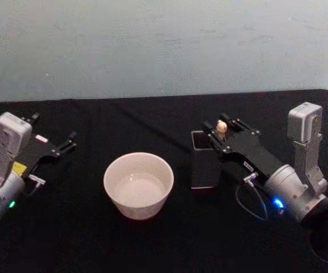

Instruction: Pick up the stirring spoon with one hand, stir inside the cup, then place it back in its original position.

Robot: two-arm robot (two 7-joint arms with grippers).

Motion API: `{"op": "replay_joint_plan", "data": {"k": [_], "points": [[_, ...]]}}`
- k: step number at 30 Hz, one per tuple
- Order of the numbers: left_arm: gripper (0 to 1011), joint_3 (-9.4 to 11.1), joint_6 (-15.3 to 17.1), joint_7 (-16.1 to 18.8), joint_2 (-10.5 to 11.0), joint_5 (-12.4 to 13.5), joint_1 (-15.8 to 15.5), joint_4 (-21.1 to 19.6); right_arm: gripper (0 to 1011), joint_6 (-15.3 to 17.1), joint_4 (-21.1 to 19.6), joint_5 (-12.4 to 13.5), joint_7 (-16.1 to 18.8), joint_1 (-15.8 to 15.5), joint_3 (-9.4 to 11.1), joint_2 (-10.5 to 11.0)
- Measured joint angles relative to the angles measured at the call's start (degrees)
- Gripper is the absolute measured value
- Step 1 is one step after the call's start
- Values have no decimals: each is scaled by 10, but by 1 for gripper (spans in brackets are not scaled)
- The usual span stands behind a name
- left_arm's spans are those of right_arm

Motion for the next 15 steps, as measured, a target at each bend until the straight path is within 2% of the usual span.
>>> {"op": "replay_joint_plan", "data": {"k": [7, 11, 12, 15], "points": [[1001, 0, 0, 0, 0, 0, 0, 0, 708, 0, 0, 0, 0, 0, 0, 0], [1001, 0, 0, 0, 0, 0, 0, 0, 807, 0, 0, 1, 1, 0, 0, 0], [1001, 0, 0, 0, 0, 0, 0, 0, 861, 0, 0, 1, 1, 0, 0, 0], [1001, 0, 0, 0, 0, 0, 0, 0, 912, -1, 0, 1, 1, 0, 0, 0]]}}
